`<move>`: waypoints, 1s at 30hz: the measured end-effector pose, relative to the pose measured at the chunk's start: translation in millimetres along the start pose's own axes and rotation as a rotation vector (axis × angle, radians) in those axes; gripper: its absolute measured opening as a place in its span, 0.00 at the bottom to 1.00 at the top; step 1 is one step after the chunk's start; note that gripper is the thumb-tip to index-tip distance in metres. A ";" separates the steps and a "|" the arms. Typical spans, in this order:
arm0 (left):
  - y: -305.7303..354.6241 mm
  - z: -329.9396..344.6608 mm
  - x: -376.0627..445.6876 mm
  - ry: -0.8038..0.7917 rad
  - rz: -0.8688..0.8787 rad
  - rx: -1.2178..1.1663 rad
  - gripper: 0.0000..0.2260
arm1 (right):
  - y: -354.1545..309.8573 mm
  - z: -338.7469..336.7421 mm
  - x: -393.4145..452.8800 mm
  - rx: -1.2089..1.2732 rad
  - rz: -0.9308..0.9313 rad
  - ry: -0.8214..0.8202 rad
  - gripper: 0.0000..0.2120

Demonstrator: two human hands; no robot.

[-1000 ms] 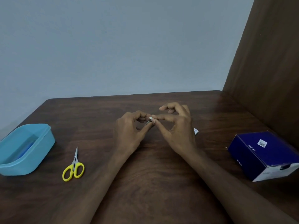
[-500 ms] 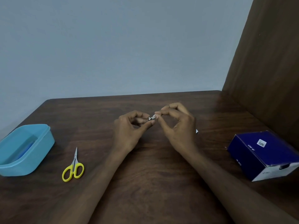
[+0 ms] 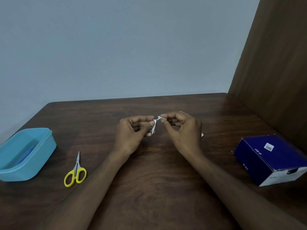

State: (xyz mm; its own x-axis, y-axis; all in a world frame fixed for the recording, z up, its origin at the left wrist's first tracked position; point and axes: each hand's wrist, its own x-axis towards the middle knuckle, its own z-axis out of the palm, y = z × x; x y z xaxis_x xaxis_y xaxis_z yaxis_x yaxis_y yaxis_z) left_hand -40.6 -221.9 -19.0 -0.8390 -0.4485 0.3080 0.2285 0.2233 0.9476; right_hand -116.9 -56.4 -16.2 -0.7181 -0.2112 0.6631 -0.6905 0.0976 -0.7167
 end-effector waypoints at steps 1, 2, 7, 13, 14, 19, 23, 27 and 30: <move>0.4 -0.1 0.0 -0.011 -0.008 -0.007 0.09 | -0.2 0.2 -0.7 -0.014 -0.018 -0.029 0.04; 1.0 -0.2 0.0 -0.026 -0.015 -0.012 0.10 | -0.8 1.2 -1.9 -0.030 -0.034 -0.066 0.04; 3.2 -1.2 0.4 -0.026 -0.030 -0.048 0.12 | -3.0 3.8 -5.6 -0.057 -0.022 -0.193 0.05; -0.2 -0.4 0.3 -0.003 0.031 0.117 0.17 | 1.8 2.6 -0.4 -0.027 0.110 -0.113 0.05; -0.3 -0.6 0.0 -0.010 0.052 0.167 0.18 | 3.5 2.8 0.8 -0.012 0.140 -0.079 0.05; 0.5 2.4 -3.9 -0.054 0.178 0.348 0.20 | 15.7 8.1 1.9 0.091 0.267 -0.084 0.04; 0.3 3.8 -6.2 0.006 0.238 0.366 0.17 | 9.8 3.7 4.2 0.003 0.213 0.040 0.04; 2.2 4.8 -7.5 0.052 0.251 0.371 0.17 | -0.6 -1.5 1.3 -0.071 -0.019 0.000 0.04; 4.9 4.8 -9.1 0.084 0.299 0.399 0.16 | -0.7 4.1 -5.2 -0.202 -0.142 -0.137 0.06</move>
State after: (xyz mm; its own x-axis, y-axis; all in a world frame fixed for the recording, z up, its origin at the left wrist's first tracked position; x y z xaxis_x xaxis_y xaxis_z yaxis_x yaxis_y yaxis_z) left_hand -34.3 -212.6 -17.6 -0.7189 -0.3791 0.5826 0.2328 0.6585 0.7157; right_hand -112.4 -59.3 -20.1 -0.6040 -0.3647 0.7087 -0.7966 0.2471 -0.5518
